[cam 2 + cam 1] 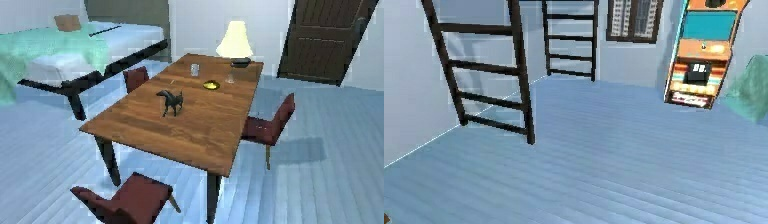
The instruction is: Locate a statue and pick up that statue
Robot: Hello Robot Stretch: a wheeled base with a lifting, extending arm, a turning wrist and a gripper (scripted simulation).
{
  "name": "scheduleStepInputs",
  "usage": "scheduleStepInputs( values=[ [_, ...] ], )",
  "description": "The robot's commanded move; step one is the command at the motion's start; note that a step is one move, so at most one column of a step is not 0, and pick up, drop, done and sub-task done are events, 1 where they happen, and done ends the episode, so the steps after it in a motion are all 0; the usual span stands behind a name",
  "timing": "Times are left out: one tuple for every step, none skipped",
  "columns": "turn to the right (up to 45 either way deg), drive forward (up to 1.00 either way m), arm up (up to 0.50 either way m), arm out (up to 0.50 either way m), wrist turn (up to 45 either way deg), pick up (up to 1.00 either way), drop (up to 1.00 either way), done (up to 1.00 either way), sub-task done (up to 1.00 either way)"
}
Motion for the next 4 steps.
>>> scheduleStepInputs(
  values=[
    [45.0,0.0,0.0,0.0,0.0,0.0,0.0,0.0,0.0],
    [45.0,0.0,0.0,0.0,0.0,0.0,0.0,0.0,0.0],
    [36.0,0.0,0.0,0.0,0.0,0.0,0.0,0.0,0.0],
    [0.0,0.65,0.0,0.0,0.0,0.0,0.0,0.0,0.0]
  ],
)
